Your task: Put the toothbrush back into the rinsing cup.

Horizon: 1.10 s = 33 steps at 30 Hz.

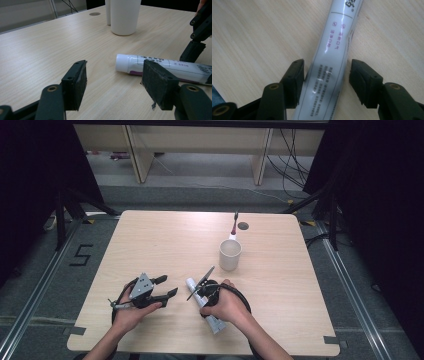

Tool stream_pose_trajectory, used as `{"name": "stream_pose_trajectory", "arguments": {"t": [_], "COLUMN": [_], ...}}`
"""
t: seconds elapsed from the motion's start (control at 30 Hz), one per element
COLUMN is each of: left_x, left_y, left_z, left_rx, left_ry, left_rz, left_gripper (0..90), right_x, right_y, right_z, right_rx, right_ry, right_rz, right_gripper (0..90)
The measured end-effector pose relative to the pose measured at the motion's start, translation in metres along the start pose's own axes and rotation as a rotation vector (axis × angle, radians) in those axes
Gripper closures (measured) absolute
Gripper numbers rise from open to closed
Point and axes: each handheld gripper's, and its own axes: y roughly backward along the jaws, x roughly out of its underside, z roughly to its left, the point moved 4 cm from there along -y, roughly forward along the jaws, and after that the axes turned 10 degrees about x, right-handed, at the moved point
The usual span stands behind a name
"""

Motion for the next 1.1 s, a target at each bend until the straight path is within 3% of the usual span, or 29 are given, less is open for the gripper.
{"name": "stream_pose_trajectory", "arguments": {"t": [0.07, 0.2, 0.23, 0.27, 0.43, 0.63, 0.7, 0.77, 0.87, 0.9, 0.97, 1.0, 1.1], "left_x": [0.000, 0.000, 0.000, 0.000, 0.000, 0.000, 0.001, 0.001, 0.001, 0.001, 0.001, 0.001, 0.001], "left_y": [0.000, 0.000, 0.001, 0.001, 0.002, 0.005, 0.006, 0.007, 0.007, 0.007, 0.007, 0.007, 0.007], "left_z": [0.000, 0.001, 0.001, 0.001, 0.002, 0.005, 0.006, 0.007, 0.007, 0.007, 0.007, 0.007, 0.007], "left_rx": [0.000, 0.000, -0.004, -0.005, -0.007, -0.017, -0.019, -0.021, -0.023, -0.023, -0.024, -0.024, -0.023], "left_ry": [0.001, 0.004, 0.003, 0.005, 0.008, 0.014, 0.015, 0.015, 0.016, 0.016, 0.017, 0.016, 0.014], "left_rz": [-0.002, -0.003, 0.003, 0.003, 0.002, -0.002, -0.003, -0.001, -0.002, -0.002, -0.001, -0.002, 0.002], "left_gripper": [36.6, 36.6, 36.5, 36.5, 36.5, 36.5, 36.5, 36.5, 36.5, 36.5, 36.5, 36.5, 36.5], "right_x": [-0.002, -0.006, -0.007, -0.007, -0.011, -0.015, -0.015, -0.015, -0.015, -0.014, -0.013, -0.013, -0.013], "right_y": [0.000, 0.000, -0.001, 0.000, -0.002, -0.004, -0.006, -0.007, -0.007, -0.007, -0.006, -0.007, -0.008], "right_z": [-0.001, 0.002, 0.000, 0.002, 0.004, 0.005, 0.007, 0.006, 0.007, 0.004, 0.005, 0.002, 0.000], "right_rx": [0.009, 0.008, 0.014, 0.015, 0.034, 0.054, 0.052, 0.063, 0.058, 0.068, 0.068, 0.063, 0.054], "right_ry": [0.009, -0.018, 0.002, -0.018, 0.008, 0.007, -0.014, 0.007, -0.017, 0.014, 0.009, 0.050, 0.082], "right_rz": [0.008, 0.049, 0.045, 0.065, 0.102, 0.166, 0.190, 0.192, 0.187, 0.181, 0.177, 0.152, 0.134], "right_gripper": [47.4, 49.2, 49.3, 49.7, 50.5, 51.5, 52.0, 53.1, 55.0, 55.5, 56.5, 57.2, 59.8]}}
